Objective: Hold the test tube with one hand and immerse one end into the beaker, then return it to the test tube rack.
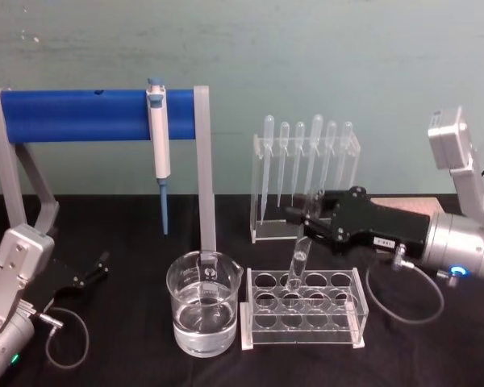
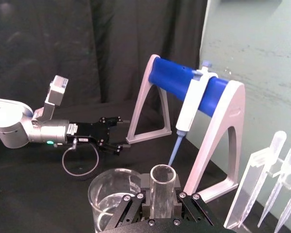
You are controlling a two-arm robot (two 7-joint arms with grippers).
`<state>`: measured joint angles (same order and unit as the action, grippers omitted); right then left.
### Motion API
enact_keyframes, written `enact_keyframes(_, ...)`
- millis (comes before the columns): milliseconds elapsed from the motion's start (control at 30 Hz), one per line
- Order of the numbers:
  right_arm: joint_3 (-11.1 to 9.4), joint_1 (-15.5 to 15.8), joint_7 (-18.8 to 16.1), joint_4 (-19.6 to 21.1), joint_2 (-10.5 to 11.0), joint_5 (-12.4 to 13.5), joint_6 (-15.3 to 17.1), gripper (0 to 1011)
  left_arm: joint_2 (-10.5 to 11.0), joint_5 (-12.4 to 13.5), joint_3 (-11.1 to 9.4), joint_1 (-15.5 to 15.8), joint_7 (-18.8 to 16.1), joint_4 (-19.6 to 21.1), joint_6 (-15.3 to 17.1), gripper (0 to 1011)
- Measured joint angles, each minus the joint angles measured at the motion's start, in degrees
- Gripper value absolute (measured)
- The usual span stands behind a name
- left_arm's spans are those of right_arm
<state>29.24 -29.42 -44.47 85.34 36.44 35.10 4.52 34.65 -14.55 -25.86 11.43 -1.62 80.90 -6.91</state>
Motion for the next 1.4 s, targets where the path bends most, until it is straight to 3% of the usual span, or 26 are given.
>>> enact_keyframes(400,1.98,-4.90,-0.30,0.85,-0.41,0.77,2.04,227,0.00,0.00,0.00,0.00,0.00,0.00,0.00,1000)
enact_keyframes(967,8.17,-11.91,-1.55,-1.42,-6.54,0.61,1.71,226,0.00,0.00,0.00,0.00,0.00,0.00,0.00,1000)
enact_keyframes(1400,11.58,-12.99,-2.91,-6.76,-9.80,-1.02,-1.97,226,0.00,0.00,0.00,0.00,0.00,0.00,0.00,1000)
